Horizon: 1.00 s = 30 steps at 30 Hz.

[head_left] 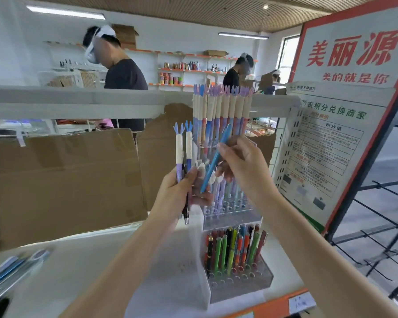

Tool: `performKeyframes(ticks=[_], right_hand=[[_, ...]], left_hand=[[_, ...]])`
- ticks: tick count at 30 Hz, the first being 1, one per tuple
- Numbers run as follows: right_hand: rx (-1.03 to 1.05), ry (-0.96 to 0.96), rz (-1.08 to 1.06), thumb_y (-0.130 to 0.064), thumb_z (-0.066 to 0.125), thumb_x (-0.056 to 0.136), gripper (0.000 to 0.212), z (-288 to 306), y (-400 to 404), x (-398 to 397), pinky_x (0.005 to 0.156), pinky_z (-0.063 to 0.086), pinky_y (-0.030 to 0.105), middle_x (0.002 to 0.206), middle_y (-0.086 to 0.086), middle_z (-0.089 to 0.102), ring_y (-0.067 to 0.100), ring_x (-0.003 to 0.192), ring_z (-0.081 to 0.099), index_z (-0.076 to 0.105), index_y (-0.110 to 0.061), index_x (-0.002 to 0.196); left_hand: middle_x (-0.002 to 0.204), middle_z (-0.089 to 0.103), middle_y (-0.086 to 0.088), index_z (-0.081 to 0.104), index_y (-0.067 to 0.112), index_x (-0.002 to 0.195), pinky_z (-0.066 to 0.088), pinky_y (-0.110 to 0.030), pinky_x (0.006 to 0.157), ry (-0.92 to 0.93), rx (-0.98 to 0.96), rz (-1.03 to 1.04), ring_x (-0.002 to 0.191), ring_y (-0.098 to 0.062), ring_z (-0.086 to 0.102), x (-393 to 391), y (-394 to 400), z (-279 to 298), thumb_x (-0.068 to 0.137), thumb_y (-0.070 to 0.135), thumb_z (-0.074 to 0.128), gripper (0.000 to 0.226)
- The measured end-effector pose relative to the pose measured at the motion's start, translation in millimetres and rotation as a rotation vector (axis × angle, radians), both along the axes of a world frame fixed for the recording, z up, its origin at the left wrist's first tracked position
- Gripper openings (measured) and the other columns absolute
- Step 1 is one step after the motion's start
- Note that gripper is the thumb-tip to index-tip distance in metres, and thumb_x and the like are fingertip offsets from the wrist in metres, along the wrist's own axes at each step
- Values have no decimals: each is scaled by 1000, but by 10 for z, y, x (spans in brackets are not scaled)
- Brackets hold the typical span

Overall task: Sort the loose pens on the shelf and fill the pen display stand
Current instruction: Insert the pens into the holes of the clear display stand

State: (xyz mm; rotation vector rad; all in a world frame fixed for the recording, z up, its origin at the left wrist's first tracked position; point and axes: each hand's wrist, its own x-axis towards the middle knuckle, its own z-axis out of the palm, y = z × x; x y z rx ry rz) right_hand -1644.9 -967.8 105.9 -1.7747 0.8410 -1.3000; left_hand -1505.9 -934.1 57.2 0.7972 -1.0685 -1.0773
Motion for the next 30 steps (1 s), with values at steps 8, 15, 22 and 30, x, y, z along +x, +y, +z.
performKeyframes(ticks=[8,15,22,30], right_hand=[[1,250,-30,-13,58,90,9,-247,97,-373,57,54,20,71,2,68,10,59,67,50,-16,92],[68,340,-112,-14,63,88,13,-1098,430,-522,62,57,25,69,-7,71,7,60,68,54,-21,83],[112,426,-156,-19,61,91,23,-1645,521,-342,68,51,15,71,-11,69,-2,67,65,46,-34,82],[138,588,-182,-18,58,92,14,-1942,533,-161,54,39,13,67,-6,54,6,56,47,47,-16,83]], left_hand=[[51,38,4,52,11,85,21,-17,36,-94,67,44,37,-8,26,79,163,-376,93,32,47,22],[48,36,6,32,8,76,21,-16,34,-105,229,88,34,-6,23,-122,410,-914,100,22,37,28],[52,38,6,34,6,83,23,-17,36,-82,225,55,38,-7,25,-109,566,-1165,100,19,37,21],[57,36,-6,53,19,65,28,-17,36,-63,205,21,39,-9,29,-55,631,-1250,85,32,49,25]])
